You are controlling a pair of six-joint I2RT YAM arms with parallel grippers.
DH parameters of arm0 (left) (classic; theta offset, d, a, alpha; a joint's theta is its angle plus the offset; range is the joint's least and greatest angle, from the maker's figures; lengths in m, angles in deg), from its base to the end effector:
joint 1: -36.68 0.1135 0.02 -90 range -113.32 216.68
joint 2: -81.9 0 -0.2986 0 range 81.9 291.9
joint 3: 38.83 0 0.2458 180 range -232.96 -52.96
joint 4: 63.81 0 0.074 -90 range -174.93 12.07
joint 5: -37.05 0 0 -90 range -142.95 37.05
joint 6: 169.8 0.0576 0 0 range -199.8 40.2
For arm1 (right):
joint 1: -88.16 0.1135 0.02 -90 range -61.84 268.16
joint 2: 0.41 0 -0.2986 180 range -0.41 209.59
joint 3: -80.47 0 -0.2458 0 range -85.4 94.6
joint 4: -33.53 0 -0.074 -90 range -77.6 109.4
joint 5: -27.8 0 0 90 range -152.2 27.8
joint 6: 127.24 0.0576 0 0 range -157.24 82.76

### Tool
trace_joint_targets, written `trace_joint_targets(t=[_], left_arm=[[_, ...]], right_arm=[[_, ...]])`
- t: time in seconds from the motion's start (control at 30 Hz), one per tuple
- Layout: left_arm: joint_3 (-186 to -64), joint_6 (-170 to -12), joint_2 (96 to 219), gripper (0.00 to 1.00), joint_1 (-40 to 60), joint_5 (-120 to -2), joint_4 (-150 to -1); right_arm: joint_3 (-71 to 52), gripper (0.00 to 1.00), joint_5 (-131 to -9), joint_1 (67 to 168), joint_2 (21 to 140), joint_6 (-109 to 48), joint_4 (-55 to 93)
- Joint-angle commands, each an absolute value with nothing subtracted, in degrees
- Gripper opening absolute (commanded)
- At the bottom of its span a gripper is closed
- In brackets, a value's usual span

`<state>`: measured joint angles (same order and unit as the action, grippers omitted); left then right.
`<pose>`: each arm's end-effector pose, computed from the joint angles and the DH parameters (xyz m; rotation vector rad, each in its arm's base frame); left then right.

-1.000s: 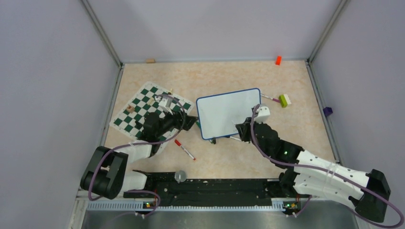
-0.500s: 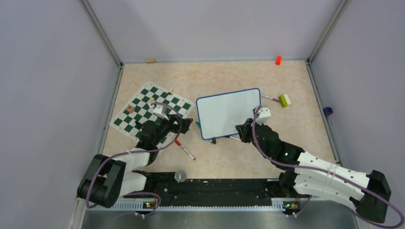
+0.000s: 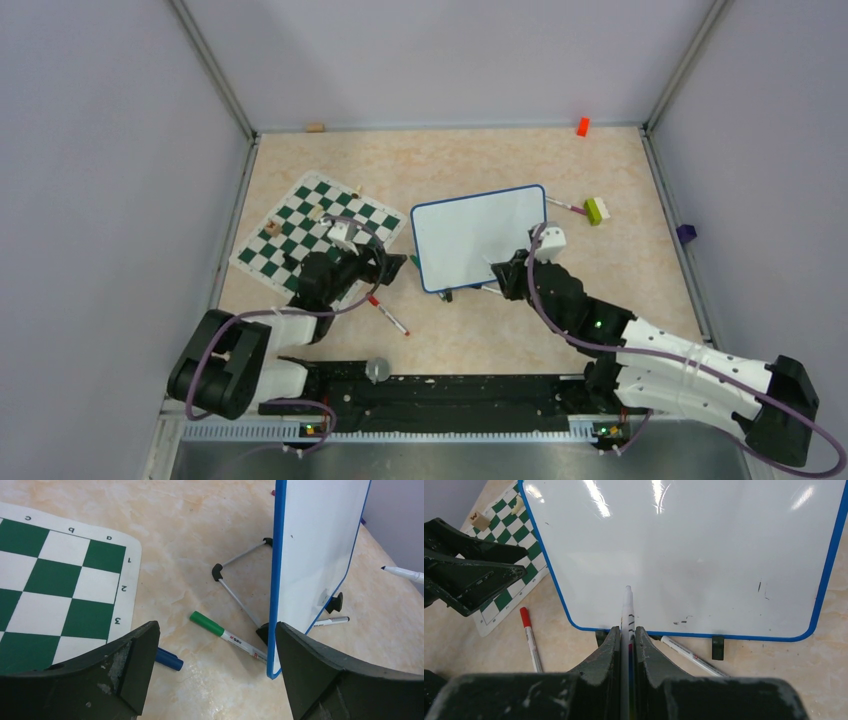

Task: Write a sentence on the whiteboard
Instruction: Hold the whiteboard on the whiteboard stand.

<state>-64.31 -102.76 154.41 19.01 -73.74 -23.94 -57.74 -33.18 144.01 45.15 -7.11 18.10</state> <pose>0.2078 -0.0877 0.2025 0.2006 1.7473 -0.8304 0.1206 0.1280 0.2696 -0.0808 1.8979 0.5517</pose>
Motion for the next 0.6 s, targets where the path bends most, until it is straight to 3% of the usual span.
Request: trace_joint_targets(t=[0.0,0.4,0.57], left_arm=[[-64.38,-102.87,156.58,0.90,18.93,-74.69,-19.53],[-62.82,-104.31,156.02,0.89,18.92,-76.07,-16.75],[-66.56,-99.35,152.09,0.87,18.92,-79.00,-26.77]], right_arm=[[-56.68,0.00,-32.93,144.67,45.87,-7.63,21.20],[-56.13,0.00,-33.25,144.63,47.06,-8.68,22.52],[-57.75,0.00,-35.71,144.69,45.77,-6.91,24.66]])
